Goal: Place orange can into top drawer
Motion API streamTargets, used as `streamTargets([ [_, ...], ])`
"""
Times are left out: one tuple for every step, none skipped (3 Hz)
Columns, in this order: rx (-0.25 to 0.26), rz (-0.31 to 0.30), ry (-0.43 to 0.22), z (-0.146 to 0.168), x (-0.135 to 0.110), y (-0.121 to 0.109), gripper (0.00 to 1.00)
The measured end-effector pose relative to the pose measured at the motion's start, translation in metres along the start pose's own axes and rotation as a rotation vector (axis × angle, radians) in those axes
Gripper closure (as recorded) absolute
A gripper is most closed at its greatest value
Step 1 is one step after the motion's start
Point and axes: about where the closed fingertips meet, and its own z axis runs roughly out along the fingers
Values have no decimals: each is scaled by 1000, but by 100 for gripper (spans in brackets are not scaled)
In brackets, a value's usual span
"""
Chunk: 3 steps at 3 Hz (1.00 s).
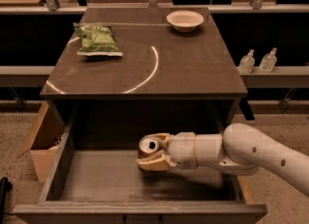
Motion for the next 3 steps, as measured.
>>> streamTargets([
  [15, -29, 29, 9, 20, -17, 100],
  [32, -49, 42, 13, 26, -25, 100],
  [53, -80, 63, 14, 27, -27, 84],
])
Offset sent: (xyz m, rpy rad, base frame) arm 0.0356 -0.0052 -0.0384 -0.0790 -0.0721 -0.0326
